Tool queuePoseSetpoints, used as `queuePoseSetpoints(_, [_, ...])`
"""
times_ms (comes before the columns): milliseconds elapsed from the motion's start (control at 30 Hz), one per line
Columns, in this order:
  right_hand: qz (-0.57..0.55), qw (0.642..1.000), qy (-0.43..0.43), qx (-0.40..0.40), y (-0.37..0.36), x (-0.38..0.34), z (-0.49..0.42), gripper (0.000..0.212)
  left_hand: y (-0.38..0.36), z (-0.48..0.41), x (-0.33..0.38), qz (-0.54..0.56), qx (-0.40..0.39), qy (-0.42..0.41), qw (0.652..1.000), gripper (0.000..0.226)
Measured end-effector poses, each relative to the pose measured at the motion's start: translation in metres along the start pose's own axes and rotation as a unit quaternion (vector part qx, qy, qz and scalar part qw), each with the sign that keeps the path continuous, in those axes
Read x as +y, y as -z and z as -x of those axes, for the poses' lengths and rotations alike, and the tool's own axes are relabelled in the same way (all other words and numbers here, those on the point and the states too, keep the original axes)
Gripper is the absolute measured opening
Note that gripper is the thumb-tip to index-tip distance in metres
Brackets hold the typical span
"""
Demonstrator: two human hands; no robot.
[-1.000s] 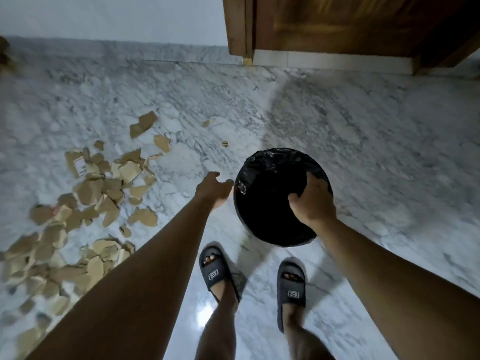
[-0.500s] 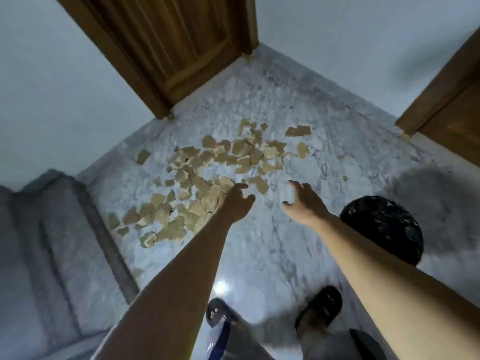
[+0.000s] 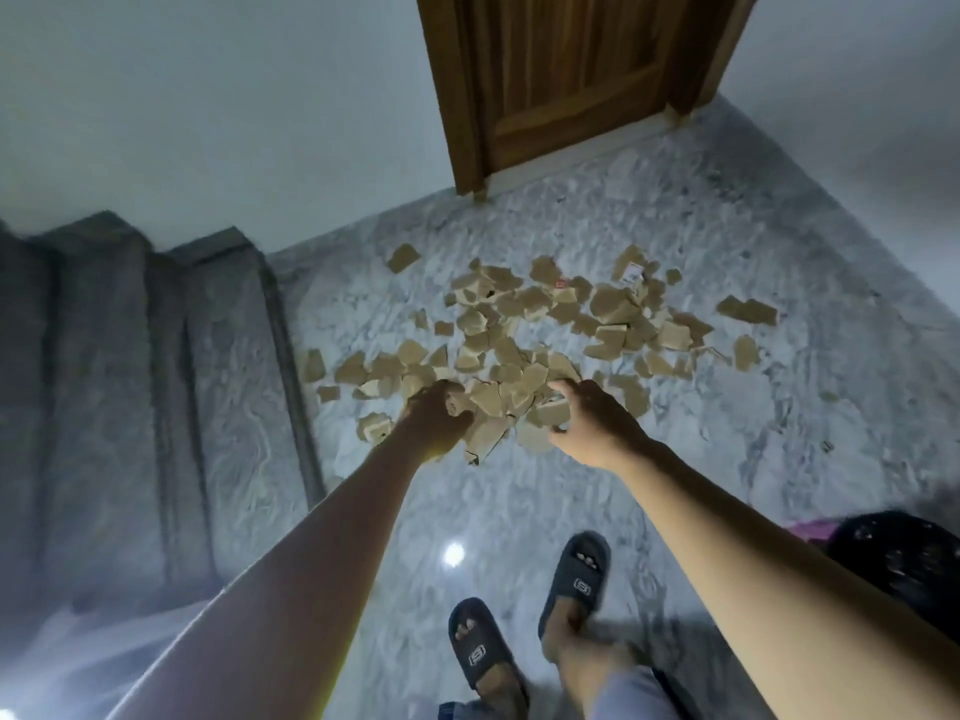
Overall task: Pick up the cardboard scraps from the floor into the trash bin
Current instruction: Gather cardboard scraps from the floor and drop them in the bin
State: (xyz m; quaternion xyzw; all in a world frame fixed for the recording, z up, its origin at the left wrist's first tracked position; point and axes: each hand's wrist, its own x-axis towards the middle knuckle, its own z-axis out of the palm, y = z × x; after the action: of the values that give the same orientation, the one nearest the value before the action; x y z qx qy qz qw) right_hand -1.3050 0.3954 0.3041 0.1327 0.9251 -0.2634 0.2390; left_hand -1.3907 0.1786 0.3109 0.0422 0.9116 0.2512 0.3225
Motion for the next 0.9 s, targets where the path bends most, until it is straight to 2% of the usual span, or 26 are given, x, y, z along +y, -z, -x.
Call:
queuePoseSetpoints(200, [0.042,0.997,0.009,-0.071,-0.057,0.022,-0.096,0.075,-0.047,-0.078,-0.053,-0.027,-0.021,0.033,0.999,0.052])
queuePoseSetpoints(333, [0.065,0.990,-0.009,-0.123,-0.120,0.060,-0.167,0.079,-0.107,-0.150,-0.091,-0.055,-0.057,0.010,0.997,0.058])
queuePoseSetpoints(433, [0.098,0.987,-0.020,-0.127,-0.176,0.099,-0.221,0.079,-0.157,-0.219,-0.127,-0.122,-0.090,-0.038,0.988,0.067])
queuePoseSetpoints(500, [0.128,0.983,-0.023,-0.129,-0.218,0.129,-0.257,0.078,-0.193,-0.265,-0.157,-0.215,-0.097,-0.092,0.967,0.073])
queuePoseSetpoints(667, [0.199,0.973,-0.012,-0.116,-0.335,0.202,-0.351,0.076,-0.282,-0.377,-0.238,-0.420,-0.114,-0.172,0.884,0.094])
queuePoseSetpoints(700, [0.205,0.974,0.011,-0.095,-0.355,0.215,-0.370,0.076,-0.299,-0.399,-0.253,-0.448,-0.111,-0.190,0.866,0.100])
queuePoseSetpoints(767, [0.225,0.967,0.111,-0.034,-0.393,0.239,-0.408,0.077,-0.333,-0.442,-0.281,-0.494,-0.103,-0.230,0.832,0.116])
queuePoseSetpoints(833, [0.269,0.951,0.152,-0.025,-0.423,0.258,-0.444,0.081,-0.358,-0.477,-0.298,-0.509,-0.091,-0.250,0.819,0.127])
queuePoseSetpoints(900, [0.308,0.940,0.140,-0.031,-0.447,0.272,-0.472,0.086,-0.377,-0.503,-0.308,-0.494,-0.100,-0.252,0.826,0.131])
